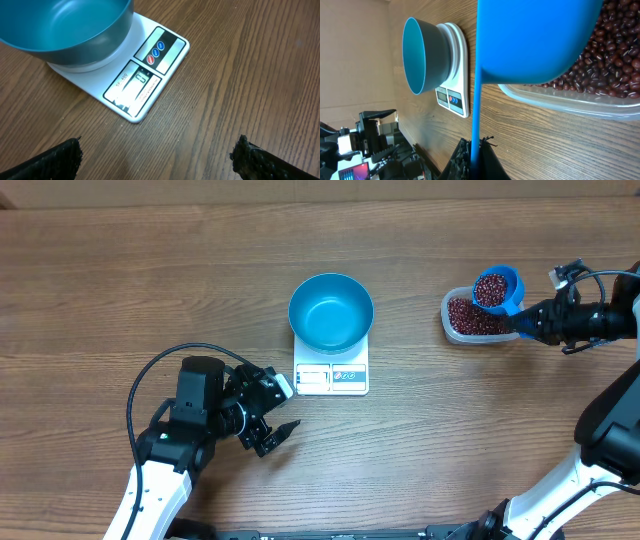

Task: Scoop item into bowl and weigh 150g on scale

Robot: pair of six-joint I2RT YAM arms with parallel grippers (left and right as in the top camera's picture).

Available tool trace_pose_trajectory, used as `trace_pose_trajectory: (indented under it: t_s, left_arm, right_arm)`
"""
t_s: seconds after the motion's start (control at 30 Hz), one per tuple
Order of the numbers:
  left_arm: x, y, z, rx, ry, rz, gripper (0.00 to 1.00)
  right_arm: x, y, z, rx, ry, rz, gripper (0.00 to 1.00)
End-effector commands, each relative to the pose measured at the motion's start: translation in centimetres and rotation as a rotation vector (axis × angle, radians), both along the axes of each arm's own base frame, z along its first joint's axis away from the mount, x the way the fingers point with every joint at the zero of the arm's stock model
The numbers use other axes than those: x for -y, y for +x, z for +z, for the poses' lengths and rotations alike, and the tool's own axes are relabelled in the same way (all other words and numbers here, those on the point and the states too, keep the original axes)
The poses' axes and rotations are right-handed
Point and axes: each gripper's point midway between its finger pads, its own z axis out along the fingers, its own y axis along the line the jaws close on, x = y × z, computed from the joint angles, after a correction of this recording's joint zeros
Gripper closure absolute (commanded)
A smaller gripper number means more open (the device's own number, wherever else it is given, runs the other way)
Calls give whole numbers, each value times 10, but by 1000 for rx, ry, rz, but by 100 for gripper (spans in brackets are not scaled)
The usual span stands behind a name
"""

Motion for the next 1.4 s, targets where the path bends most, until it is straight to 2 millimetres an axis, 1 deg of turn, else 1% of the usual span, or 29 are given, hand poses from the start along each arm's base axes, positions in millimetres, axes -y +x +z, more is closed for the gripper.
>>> trace_pose_trajectory:
  t_s: [0.0, 0.67, 1.03, 1.23, 1.37]
  left_arm:
    - [-2, 0, -3, -14, -1, 13, 0]
    - [-3, 1, -4, -7, 8, 12, 0]
    - [-1, 5, 0, 15, 1, 10, 0]
    - [1, 3, 1, 60, 20, -55, 1]
    - [7, -1, 4, 89, 9, -120, 1]
  right_arm:
    - [-2, 2, 10, 42, 12, -2, 96]
    - [-1, 3, 9, 49, 8, -2, 96]
    - [0, 5, 9, 60, 2, -1, 96]
    - [0, 5, 9, 59, 2, -1, 96]
    - [0, 5, 9, 59, 3, -2, 96]
